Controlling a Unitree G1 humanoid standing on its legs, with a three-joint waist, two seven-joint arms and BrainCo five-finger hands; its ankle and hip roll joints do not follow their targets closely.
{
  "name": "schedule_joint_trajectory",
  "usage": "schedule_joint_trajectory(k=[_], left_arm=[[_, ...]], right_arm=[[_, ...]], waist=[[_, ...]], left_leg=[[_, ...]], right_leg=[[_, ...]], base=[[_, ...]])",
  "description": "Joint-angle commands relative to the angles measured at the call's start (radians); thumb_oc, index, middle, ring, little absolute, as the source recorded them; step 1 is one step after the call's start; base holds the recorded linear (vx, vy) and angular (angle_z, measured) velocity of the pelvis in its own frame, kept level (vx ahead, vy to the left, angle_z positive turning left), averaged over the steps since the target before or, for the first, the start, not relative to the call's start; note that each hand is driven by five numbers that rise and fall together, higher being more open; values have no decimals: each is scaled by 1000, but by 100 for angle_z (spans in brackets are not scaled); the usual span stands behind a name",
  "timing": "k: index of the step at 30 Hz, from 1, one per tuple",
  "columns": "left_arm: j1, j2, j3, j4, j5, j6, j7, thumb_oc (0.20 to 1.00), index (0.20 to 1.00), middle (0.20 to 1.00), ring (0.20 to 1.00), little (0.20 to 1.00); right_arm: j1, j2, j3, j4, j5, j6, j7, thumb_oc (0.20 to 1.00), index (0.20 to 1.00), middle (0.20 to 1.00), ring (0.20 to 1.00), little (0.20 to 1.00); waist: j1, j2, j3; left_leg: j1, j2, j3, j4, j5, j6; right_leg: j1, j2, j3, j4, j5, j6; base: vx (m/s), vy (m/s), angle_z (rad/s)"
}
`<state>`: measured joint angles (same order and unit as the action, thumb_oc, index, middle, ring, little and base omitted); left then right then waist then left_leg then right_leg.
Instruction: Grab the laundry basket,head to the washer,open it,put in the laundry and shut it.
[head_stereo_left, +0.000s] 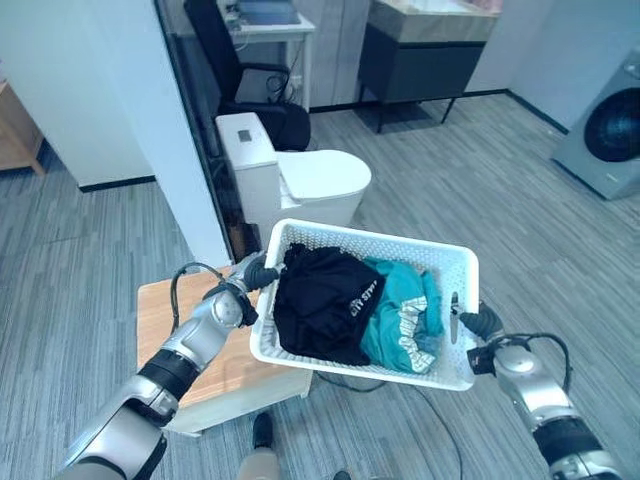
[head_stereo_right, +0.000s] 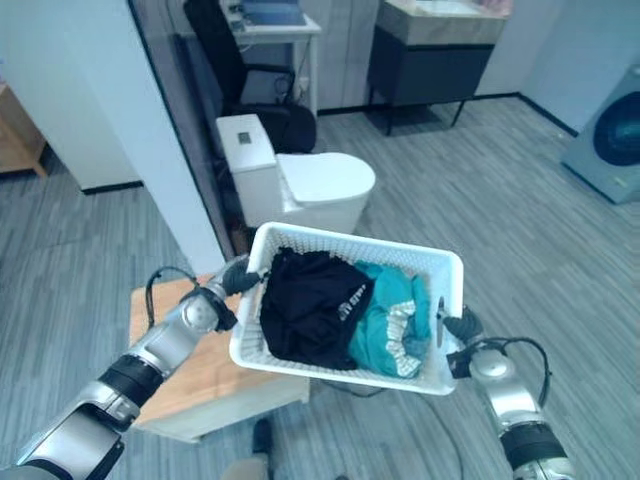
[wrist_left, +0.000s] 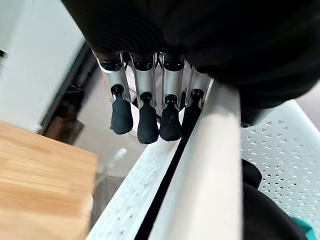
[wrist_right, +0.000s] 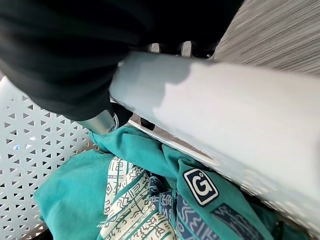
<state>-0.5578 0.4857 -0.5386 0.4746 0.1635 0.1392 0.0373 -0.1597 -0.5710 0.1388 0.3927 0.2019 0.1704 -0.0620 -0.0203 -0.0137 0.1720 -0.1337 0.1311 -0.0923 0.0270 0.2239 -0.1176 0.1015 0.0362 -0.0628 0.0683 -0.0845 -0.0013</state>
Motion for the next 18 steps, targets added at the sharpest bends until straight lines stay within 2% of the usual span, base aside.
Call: schedule_joint_trajectory(k=[1, 2, 4, 5, 6, 7, 8, 9, 10, 11, 12, 13, 14, 15, 16, 17, 18], left_arm=[[-156, -58, -13, 20, -49, -127, 7, 200, 200, 200, 200, 200], [-150, -56, -18, 32, -51, -137, 10, 200, 200, 200, 200, 200], [-135, -42, -17, 48, -57, -145, 7, 200, 200, 200, 200, 200], [-130, -36, -13, 50, -57, -146, 5, 200, 200, 200, 200, 200], [-124, -35, -9, 48, -65, -147, 2, 200, 200, 200, 200, 200], [-114, -34, -5, 49, -71, -152, 6, 200, 200, 200, 200, 200], [-96, -26, 5, 57, -85, -157, 9, 200, 200, 200, 200, 200], [-86, -13, 16, 48, -85, -161, 8, 200, 200, 200, 200, 200], [-63, 18, 22, 44, -82, -162, 8, 200, 200, 200, 200, 200], [-64, 19, 23, 44, -82, -162, 8, 200, 200, 200, 200, 200], [-49, 40, 31, 47, -87, -152, 12, 200, 200, 200, 200, 200], [-33, 81, 57, 35, -82, -139, 22, 200, 200, 200, 200, 200], [-33, 82, 58, 34, -82, -139, 22, 200, 200, 200, 200, 200], [-22, 97, 73, 30, -82, -137, 24, 200, 200, 200, 200, 200], [9, 120, 99, 15, -87, -134, 25, 200, 200, 200, 200, 200], [13, 122, 101, 12, -87, -133, 24, 200, 200, 200, 200, 200], [21, 127, 114, 9, -94, -134, 29, 200, 200, 200, 200, 200]], right_arm=[[-55, -86, -48, -143, 57, -107, 22, 200, 200, 200, 200, 200], [-60, -87, -46, -135, 62, -112, 22, 200, 200, 200, 200, 200], [-82, -85, -27, -118, 62, -107, 35, 200, 200, 200, 200, 200], [-95, -87, -21, -109, 55, -100, 46, 200, 200, 200, 200, 200], [-104, -88, -17, -106, 48, -95, 48, 200, 200, 200, 200, 200], [-120, -87, -15, -101, 45, -91, 43, 200, 200, 200, 200, 200], [-164, -73, 8, -84, 33, -80, 45, 200, 200, 200, 200, 200], [-173, -62, 7, -79, 25, -71, 50, 200, 200, 200, 200, 200], [-186, -35, 17, -60, 5, -61, 51, 200, 200, 200, 200, 200], [-187, -34, 17, -59, 5, -61, 51, 200, 200, 200, 200, 200], [-184, -13, 29, -41, 5, -67, 58, 200, 200, 200, 200, 200], [-186, 8, 51, -35, -6, -66, 72, 200, 200, 200, 200, 200], [-187, 8, 51, -35, -6, -66, 72, 200, 200, 200, 200, 200], [-187, 14, 55, -35, -5, -70, 78, 200, 200, 200, 200, 200], [-181, 22, 54, -31, -5, -71, 86, 200, 200, 200, 200, 200], [-180, 24, 55, -32, -5, -71, 86, 200, 200, 200, 200, 200], [-196, 23, 66, -22, -10, -73, 86, 200, 200, 200, 200, 200]], waist=[[14, -6, -30], [14, 0, -28], [20, 14, -31], [9, 21, -37], [-2, 31, -40], [-2, 44, -32], [5, 55, -23], [9, 54, -22], [29, 51, -14], [29, 48, -15], [48, 65, -10], [44, 62, -9], [44, 60, -9], [51, 59, -14], [73, 44, -41], [76, 43, -41], [101, 31, -51]], left_leg=[[-6, -37, -108, 160, -229, 27], [3, -81, -168, 199, -267, 29], [39, -142, -251, 258, -356, 50], [54, -154, -259, 258, -378, 61], [69, -152, -241, 254, -390, 67], [80, -147, -194, 260, -410, 73], [93, -160, -129, 241, -426, 92], [101, -171, -87, 217, -430, 102], [110, -179, 42, 152, -410, 130], [107, -181, 43, 150, -405, 130], [98, -164, 94, 120, -377, 136], [98, -150, 144, 93, -340, 151], [97, -152, 146, 91, -336, 151], [94, -145, 168, 79, -321, 156], [90, -144, 193, 59, -308, 159], [94, -142, 198, 54, -304, 158], [94, -138, 214, 42, -290, 146]], right_leg=[[-64, -54, 46, -23, 12, 64], [-91, -60, 96, -4, 33, 79], [-122, -52, 195, 34, 33, 99], [-143, -50, 238, 47, 40, 109], [-160, -47, 271, 61, 44, 119], [-182, -51, 313, 82, 47, 140], [-234, -86, 373, 83, 85, 189], [-249, -115, 388, 58, 110, 211], [-325, -189, 302, 37, 154, 231], [-329, -191, 304, 36, 158, 232], [-330, -260, 25, 109, 107, 180], [-311, -273, -90, 253, 64, 150], [-314, -274, -88, 255, 65, 149], [-301, -262, -101, 319, 36, 142], [-232, -231, -120, 321, -25, 131], [-231, -228, -116, 317, -23, 129], [-179, -227, -126, 258, -28, 130]], base=[[-128, 236, -117], [-33, 204, -115], [-54, 315, -131], [-63, 337, -129], [-110, 382, -115], [-245, 564, -207], [-314, 581, -298], [-542, 645, -334], [-384, 350, -275], [-495, 299, -232], [-379, 115, -189], [-375, 117, -127], [-255, 45, -97], [-132, -51, -92], [-126, -54, -96], [-91, -152, -66], [-75, -150, -92]])
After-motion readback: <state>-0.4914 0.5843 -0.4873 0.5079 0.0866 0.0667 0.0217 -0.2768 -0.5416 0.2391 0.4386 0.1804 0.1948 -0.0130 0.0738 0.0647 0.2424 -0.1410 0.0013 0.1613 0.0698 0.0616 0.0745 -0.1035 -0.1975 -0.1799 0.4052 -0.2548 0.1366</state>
